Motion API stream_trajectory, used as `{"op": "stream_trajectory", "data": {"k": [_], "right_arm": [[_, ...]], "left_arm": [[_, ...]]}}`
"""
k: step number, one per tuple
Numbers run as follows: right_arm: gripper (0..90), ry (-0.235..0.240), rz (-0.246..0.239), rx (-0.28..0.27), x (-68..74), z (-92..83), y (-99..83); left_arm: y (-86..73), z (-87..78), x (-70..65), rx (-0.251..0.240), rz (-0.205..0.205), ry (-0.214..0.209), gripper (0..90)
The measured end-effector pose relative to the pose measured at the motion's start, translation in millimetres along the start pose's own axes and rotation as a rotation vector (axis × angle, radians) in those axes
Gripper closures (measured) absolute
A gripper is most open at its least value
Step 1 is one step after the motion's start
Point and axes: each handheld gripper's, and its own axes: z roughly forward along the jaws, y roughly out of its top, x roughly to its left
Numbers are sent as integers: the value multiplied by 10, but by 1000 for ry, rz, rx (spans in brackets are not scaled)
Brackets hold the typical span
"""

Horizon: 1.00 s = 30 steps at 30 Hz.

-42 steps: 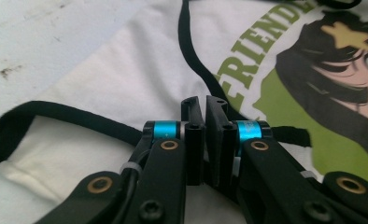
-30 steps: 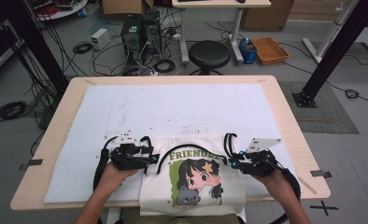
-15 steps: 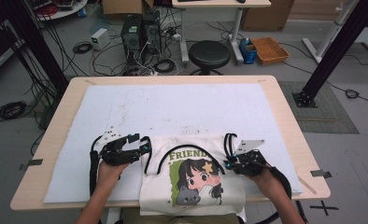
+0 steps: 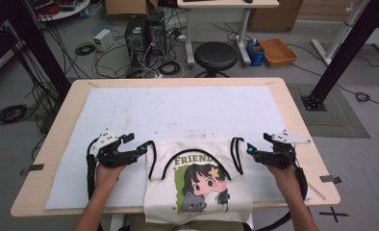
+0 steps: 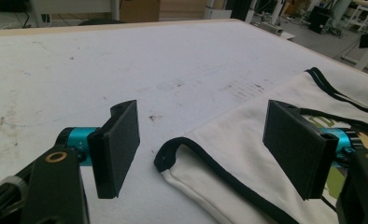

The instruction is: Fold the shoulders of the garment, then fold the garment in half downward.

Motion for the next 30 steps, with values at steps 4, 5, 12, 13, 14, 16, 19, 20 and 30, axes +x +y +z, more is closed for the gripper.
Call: {"op": "stream_trajectory", "data": {"k": [4, 5, 12, 13, 14, 16, 19, 20, 30], "right_arm": [[210, -29, 3, -5, -76, -24, -26], [210, -29, 6, -4, -96, -29, -36], [210, -33, 20, 14, -184, -44, -94], [210, -34, 25, 17, -186, -46, -97], [210, -32, 25, 16, -190, -45, -101], [210, -32, 27, 18, -189, -40, -101], [210, -29, 27, 16, -173, -27, -91], [210, -28, 27, 20, -164, -17, -89], [210, -7, 13, 64, -132, 62, -107]], "left_arm": [[-7, -17, -4, 6, 9, -8, 272], [-7, -19, -6, 3, 8, -6, 272], [-13, -11, 3, 8, 5, 7, 273], [-13, -9, 3, 8, 5, 9, 273], [-14, -9, 4, 10, 7, 11, 273], [-19, -9, 4, 11, 6, 9, 273], [-22, -10, 7, 12, 8, 9, 273], [-22, -10, 7, 12, 8, 9, 273], [-38, 28, 5, 58, 14, 29, 274]]}}
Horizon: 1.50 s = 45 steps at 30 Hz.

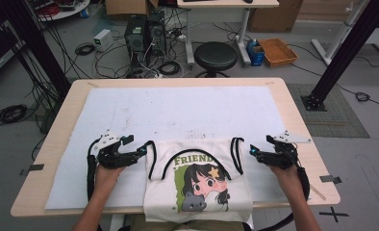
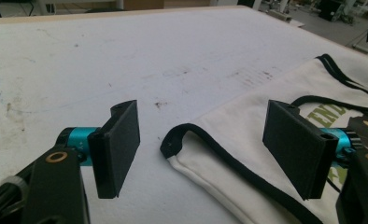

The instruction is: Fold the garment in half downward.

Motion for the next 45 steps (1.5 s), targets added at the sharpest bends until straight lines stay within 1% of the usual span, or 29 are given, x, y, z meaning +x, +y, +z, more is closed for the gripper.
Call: {"op": "stream_trajectory", "data": {"k": [4, 6, 8, 9, 14, 15, 17, 19, 20, 21, 22, 23, 24, 25, 26, 27, 28, 29, 30, 31, 32, 33, 34, 36, 39, 40, 42, 44, 45], "right_arm": [[210, 9, 3, 20, -7, 40, -7], [210, 19, 6, 32, 9, 69, 0], [210, 29, 1, 41, 35, 107, 19], [210, 37, -5, 43, 47, 130, 34], [210, 69, -4, 59, 113, 230, 113], [210, 90, -14, 74, 145, 303, 165], [211, 92, -28, 100, 168, 400, 234], [212, 92, -36, 123, 180, 515, 305], [212, 91, -38, 134, 185, 580, 329], [220, 92, -39, 158, 187, 649, 345], [257, 99, -43, 185, 189, 715, 349], [300, 104, -42, 215, 197, 772, 341], [329, 106, -56, 241, 203, 823, 323], [329, 98, -70, 249, 218, 849, 299], [361, 96, -77, 235, 228, 838, 284], [361, 96, -77, 235, 228, 838, 284], [415, 106, -82, 233, 228, 821, 281], [545, 129, -104, 230, 224, 788, 280], [545, 129, -104, 230, 224, 788, 280], [646, 146, -125, 216, 250, 775, 263], [691, 148, -135, 217, 264, 769, 263], [691, 148, -135, 217, 264, 769, 263], [796, 161, -143, 224, 300, 759, 266], [833, 160, -159, 233, 321, 753, 281], [844, 154, -168, 245, 326, 753, 306], [846, 149, -175, 243, 328, 753, 310], [849, 133, -179, 229, 329, 760, 333], [851, 112, -183, 215, 327, 779, 379], [851, 103, -186, 202, 319, 793, 406]], "left_arm": [[-4, 56, -21, 34, 8, 4, 274], [6, 97, -20, 63, 6, 28, 275], [17, 124, -17, 71, 0, 41, 275], [59, 169, -1, 80, -10, 53, 275], [175, 295, 31, 93, -18, 35, 275], [195, 378, 54, 102, -25, 36, 275], [185, 472, 80, 136, -24, 43, 275], [138, 561, 91, 189, -21, 59, 280], [112, 593, 91, 231, -16, 67, 282], [110, 611, 81, 246, -11, 81, 284], [110, 611, 81, 246, -11, 81, 297], [114, 601, 56, 245, 11, 75, 299], [107, 607, 45, 256, 17, 81, 315], [107, 612, 33, 265, 30, 81, 340], [106, 617, 18, 271, 47, 78, 377], [106, 617, 18, 271, 47, 78, 452], [104, 629, -3, 277, 69, 74, 452], [101, 657, -51, 305, 122, 76, 562], [101, 657, -51, 305, 122, 76, 607], [99, 654, -72, 304, 140, 62, 645], [101, 646, -67, 312, 141, 55, 682], [101, 646, -67, 312, 141, 55, 740], [97, 641, -64, 307, 124, 66, 789], [98, 638, -54, 307, 118, 65, 823], [104, 617, 4, 295, 61, 45, 831], [104, 612, 27, 274, 17, 36, 833], [118, 588, 105, 222, -76, -2, 835], [148, 566, 168, 152, -135, -22, 837], [161, 561, 206, 122, -154, -26, 837]]}}
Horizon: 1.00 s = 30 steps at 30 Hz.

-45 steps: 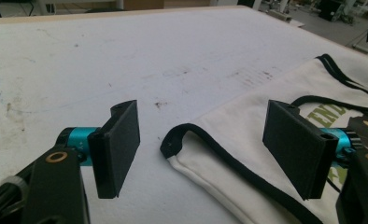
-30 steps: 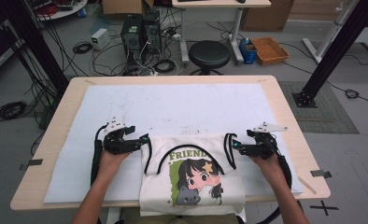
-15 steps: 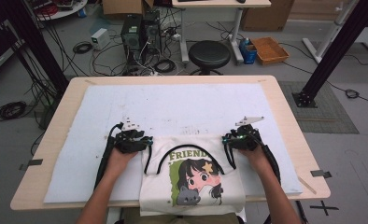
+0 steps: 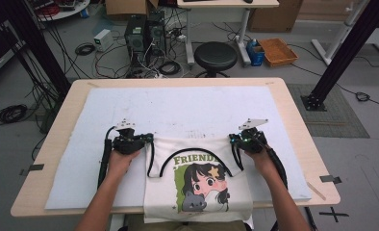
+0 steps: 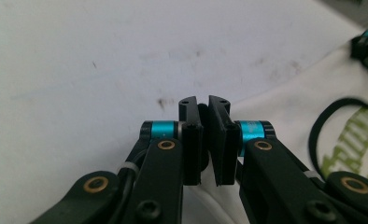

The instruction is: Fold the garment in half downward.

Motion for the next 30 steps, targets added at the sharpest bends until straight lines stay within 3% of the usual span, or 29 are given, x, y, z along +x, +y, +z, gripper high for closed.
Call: {"op": "stream_trajectory", "data": {"k": [3, 4, 6, 9, 11, 14, 16, 17, 21, 27, 30], "right_arm": [[852, -21, 12, -35, -43, 27, 72], [852, -43, 31, -58, -129, 72, 189], [852, -68, 36, -91, -202, 95, 294], [851, -100, 67, -149, -290, 65, 435], [851, -89, 88, -194, -315, 7, 449], [851, -54, 82, -221, -276, -100, 353], [850, -26, 70, -252, -224, -209, 248], [850, -26, 70, -252, -224, -209, 248], [850, 59, 61, -297, -111, -465, 9], [850, 166, 11, -307, 74, -707, -236], [849, 205, 17, -282, 161, -766, -378]], "left_arm": [[58, 21, 71, -25, -21, 8, 838], [148, 51, 143, -54, -49, 28, 838], [253, 58, 192, -113, -81, 24, 839], [383, 11, 192, -194, -97, -3, 838], [405, -47, 149, -216, -76, -24, 837], [357, -170, 82, -218, -36, -53, 837], [293, -266, 30, -223, -27, -96, 836], [293, -266, 30, -223, -27, -96, 836], [137, -472, -143, -210, 18, -157, 835], [-90, -700, -317, -158, 60, -226, 834], [-217, -777, -391, -109, 90, -247, 834]]}}
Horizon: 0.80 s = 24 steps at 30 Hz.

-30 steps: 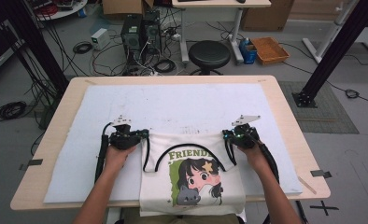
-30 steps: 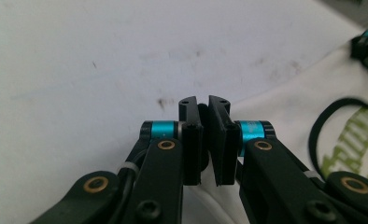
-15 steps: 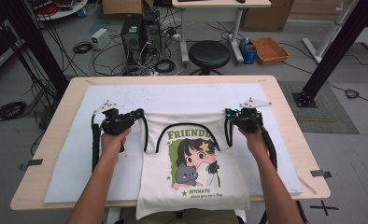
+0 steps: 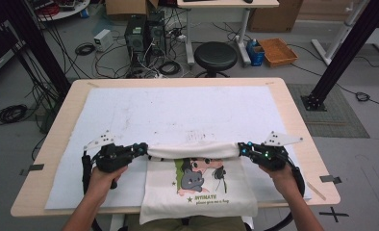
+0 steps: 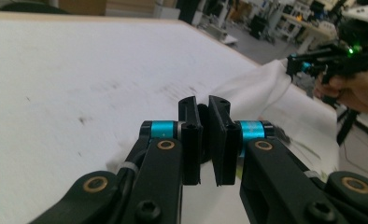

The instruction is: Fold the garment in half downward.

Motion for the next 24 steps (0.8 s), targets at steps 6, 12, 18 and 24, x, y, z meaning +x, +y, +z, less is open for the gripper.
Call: {"op": "stream_trajectory", "data": {"k": [6, 12, 18, 24], "right_arm": [[849, 34, 22, 117, 90, -60, -228], [610, 88, 51, 124, 140, -163, -247], [348, -67, 170, 25, 11, -186, -179], [317, -138, 198, 108, -142, 108, -112]], "left_arm": [[-232, -35, -77, 118, 26, -13, 831], [-224, -35, -74, 98, -7, -10, 507], [-62, 32, 29, 84, -3, 164, 361], [33, 338, 243, 160, -71, 272, 336]]}}
